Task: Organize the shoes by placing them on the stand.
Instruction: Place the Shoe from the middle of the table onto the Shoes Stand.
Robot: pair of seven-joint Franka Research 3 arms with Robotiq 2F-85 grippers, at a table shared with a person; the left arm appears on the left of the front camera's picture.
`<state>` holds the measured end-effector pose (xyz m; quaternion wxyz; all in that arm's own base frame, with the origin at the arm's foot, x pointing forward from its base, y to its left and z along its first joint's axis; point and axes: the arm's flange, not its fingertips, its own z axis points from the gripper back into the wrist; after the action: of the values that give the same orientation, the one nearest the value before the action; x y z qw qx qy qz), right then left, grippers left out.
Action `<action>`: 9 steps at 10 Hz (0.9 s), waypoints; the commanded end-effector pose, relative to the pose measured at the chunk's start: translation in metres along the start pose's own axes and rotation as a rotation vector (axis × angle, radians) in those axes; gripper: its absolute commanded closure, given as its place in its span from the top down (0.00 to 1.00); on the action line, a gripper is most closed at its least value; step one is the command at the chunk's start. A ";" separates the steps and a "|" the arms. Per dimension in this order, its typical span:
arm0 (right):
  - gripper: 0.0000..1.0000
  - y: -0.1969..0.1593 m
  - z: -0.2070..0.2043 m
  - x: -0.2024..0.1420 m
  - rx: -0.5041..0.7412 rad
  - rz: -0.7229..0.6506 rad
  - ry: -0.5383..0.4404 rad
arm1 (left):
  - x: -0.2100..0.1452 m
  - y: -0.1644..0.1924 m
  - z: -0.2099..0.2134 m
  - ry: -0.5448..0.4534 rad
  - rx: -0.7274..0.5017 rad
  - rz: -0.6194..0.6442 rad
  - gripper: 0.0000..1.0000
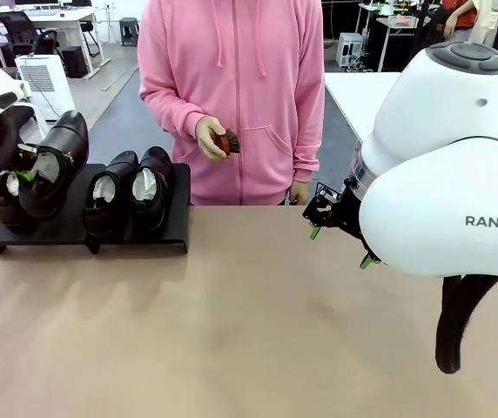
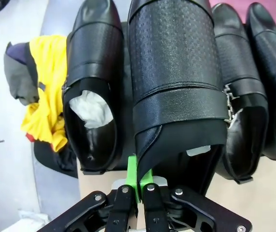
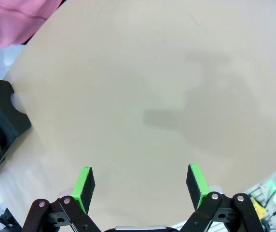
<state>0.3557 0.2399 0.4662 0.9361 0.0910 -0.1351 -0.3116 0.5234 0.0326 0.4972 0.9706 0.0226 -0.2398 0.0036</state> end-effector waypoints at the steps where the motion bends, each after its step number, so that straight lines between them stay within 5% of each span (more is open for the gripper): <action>1: 1.00 0.001 0.000 0.003 0.024 0.014 0.013 | 0.001 0.004 -0.003 -0.022 -0.024 0.057 0.00; 9: 1.00 0.001 0.000 0.003 0.024 0.014 0.013 | 0.006 0.005 -0.049 0.051 -0.083 0.146 0.00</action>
<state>0.3558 0.2399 0.4662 0.9362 0.0910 -0.1351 -0.3116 0.5446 0.0368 0.4520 0.9770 -0.0244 -0.2053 0.0530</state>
